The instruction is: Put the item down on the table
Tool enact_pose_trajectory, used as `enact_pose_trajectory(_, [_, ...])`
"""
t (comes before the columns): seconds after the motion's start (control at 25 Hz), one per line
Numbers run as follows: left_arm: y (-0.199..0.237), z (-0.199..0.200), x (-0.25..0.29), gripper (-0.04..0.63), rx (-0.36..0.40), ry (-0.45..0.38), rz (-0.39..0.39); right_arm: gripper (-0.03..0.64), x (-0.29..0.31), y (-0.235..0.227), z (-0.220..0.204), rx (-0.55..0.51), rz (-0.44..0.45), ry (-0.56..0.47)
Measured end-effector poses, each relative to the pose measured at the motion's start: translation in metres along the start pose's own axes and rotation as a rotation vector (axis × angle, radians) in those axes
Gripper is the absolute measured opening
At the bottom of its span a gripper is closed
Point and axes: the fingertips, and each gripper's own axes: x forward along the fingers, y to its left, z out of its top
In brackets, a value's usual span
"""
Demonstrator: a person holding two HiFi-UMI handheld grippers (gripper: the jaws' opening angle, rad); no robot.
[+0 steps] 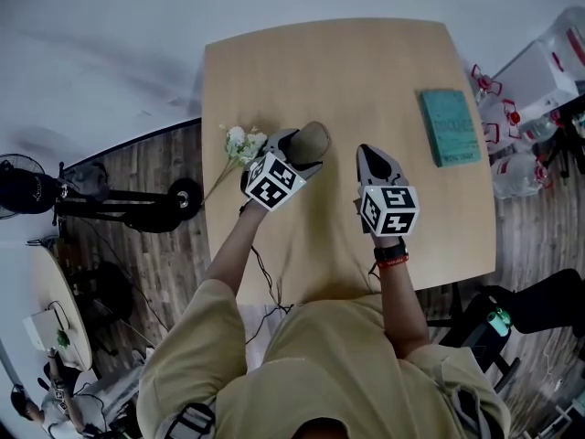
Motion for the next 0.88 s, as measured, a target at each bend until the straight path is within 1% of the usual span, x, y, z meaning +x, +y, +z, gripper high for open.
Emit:
enact_pose_trajectory(0.32, [-0.002, -0.007, 0.027, 0.374, 0.132, 0.075, -0.078, 0.012, 0.007, -0.02, -0.006, 0.028, -0.023, -0.004])
enact_pose_trajectory(0.48, [0.004, -0.009, 0.043, 0.374, 0.183, 0.103, -0.106, 0.012, 0.013, -0.023, -0.008, 0.041, -0.024, -0.008])
enact_pose_trajectory(0.64, [0.018, -0.013, 0.056, 0.374, 0.254, 0.139, -0.122, 0.014, 0.02, -0.025, -0.01, 0.038, -0.014, -0.003])
enact_pose_trajectory(0.88, [0.029, -0.021, 0.075, 0.374, 0.278, 0.174, -0.144, 0.014, 0.031, -0.03, -0.025, 0.048, 0.01, 0.037])
